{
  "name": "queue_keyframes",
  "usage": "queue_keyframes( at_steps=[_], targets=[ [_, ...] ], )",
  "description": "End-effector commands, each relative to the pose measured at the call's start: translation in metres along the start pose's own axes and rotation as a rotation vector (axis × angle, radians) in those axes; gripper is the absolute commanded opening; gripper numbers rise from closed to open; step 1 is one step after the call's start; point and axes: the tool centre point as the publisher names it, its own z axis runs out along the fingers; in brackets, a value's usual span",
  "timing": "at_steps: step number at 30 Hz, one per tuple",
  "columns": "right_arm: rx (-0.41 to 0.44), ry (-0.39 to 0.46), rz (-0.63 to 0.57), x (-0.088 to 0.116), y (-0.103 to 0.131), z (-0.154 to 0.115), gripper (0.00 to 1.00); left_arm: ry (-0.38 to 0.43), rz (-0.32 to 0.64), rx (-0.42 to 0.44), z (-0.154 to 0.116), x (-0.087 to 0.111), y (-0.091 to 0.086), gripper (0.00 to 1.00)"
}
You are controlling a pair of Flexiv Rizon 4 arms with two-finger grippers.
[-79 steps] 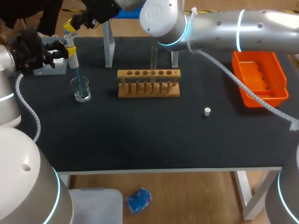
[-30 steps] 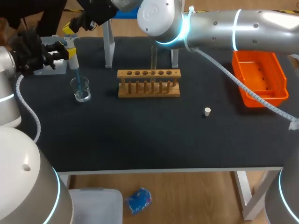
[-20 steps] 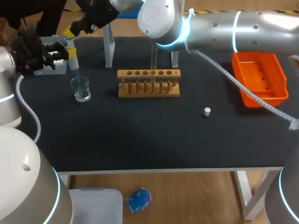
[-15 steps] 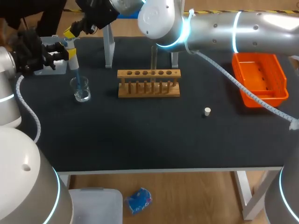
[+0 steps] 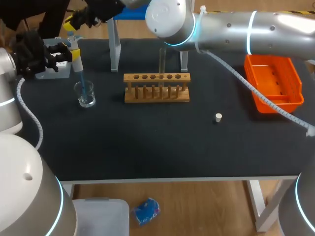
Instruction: Invert the test tube, pick up the pipette, mount the tip to pipette, aspirate from beaker and dispense into the tube, eject the tip, return the pipette, and cap with the stopper.
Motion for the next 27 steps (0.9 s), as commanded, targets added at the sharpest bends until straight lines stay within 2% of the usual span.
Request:
queue_keyframes(
  at_steps=[1,6,9,12,13,17,20,23,27],
  targets=[
    [-0.009,-0.027,-0.013,0.006,0.003,-0.028,1.0,-0.002,0.0,0.0,0.0,0.001,0.0,0.0],
    [-0.023,-0.079,-0.039,0.007,0.001,-0.08,1.0,-0.002,0.0,0.0,0.0,0.001,0.0,0.0],
    [-0.025,-0.115,-0.049,0.005,-0.007,-0.121,1.0,-0.002,0.0,0.0,0.0,0.001,0.0,0.0],
    [-0.027,-0.17,-0.055,0.012,-0.021,-0.178,1.0,-0.002,0.0,0.0,0.0,0.001,0.0,0.0],
    [-0.027,-0.181,-0.056,0.011,-0.025,-0.189,1.0,-0.002,0.0,0.0,0.0,0.001,0.0,0.0],
    [-0.042,-0.256,-0.029,0.017,-0.058,-0.265,1.0,-0.002,0.0,0.0,0.0,0.001,0.0,0.0],
    [-0.047,-0.301,-0.001,0.025,-0.088,-0.308,1.0,-0.002,0.0,0.0,0.0,0.001,0.0,0.0],
    [-0.047,-0.342,0.025,0.032,-0.12,-0.339,1.0,-0.002,0.0,0.0,0.0,0.001,0.0,0.0],
    [-0.06,-0.348,0.026,0.044,-0.16,-0.365,1.0,-0.002,0.0,0.0,0.0,0.001,0.0,0.0]
  ],
)
